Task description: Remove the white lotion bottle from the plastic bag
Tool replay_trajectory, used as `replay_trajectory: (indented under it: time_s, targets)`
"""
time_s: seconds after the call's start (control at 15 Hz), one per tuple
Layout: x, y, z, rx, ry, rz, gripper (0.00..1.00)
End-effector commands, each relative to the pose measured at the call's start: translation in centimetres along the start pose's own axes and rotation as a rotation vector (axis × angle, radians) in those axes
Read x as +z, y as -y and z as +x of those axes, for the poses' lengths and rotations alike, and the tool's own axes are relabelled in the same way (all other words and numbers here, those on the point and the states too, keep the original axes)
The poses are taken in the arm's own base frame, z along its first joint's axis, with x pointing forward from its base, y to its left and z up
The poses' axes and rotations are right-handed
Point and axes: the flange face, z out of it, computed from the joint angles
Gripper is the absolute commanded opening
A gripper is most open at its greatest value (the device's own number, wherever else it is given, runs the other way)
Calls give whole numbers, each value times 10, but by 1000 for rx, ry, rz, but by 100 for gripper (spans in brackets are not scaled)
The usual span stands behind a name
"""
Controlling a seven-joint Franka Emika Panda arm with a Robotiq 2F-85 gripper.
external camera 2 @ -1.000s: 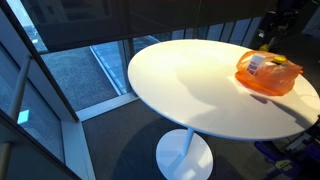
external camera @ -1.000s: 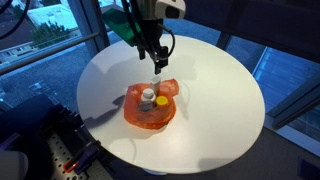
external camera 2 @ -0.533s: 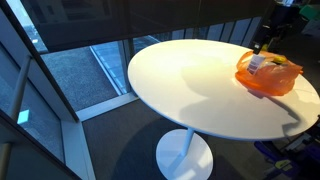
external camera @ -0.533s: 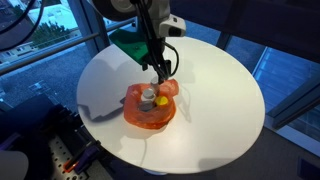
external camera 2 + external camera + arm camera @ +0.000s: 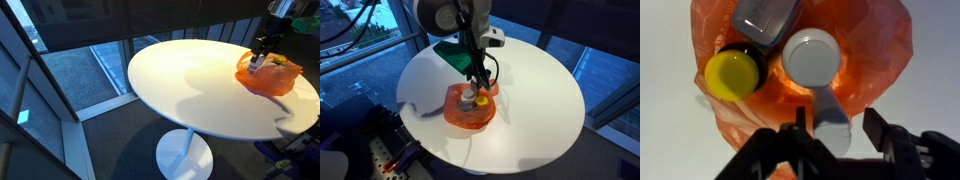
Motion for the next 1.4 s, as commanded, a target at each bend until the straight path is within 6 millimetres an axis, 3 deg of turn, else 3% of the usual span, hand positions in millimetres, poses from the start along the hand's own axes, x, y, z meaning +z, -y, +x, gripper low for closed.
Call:
replay_trajectory:
  time_s: [0.0, 0.2, 0.47, 0.8, 1.07, 1.33]
  targets:
    - [-13, -5, 5, -13, -28, -6, 32]
    - [-37, -8, 7, 0, -49, -2, 10]
    - [-77, -4, 9, 12, -96, 0, 10]
    - [-113, 20, 17, 1, -144, 16, 11]
    - [-117, 52, 26, -10, -147, 28, 11]
    - [-103, 86, 31, -22, -133, 33, 11]
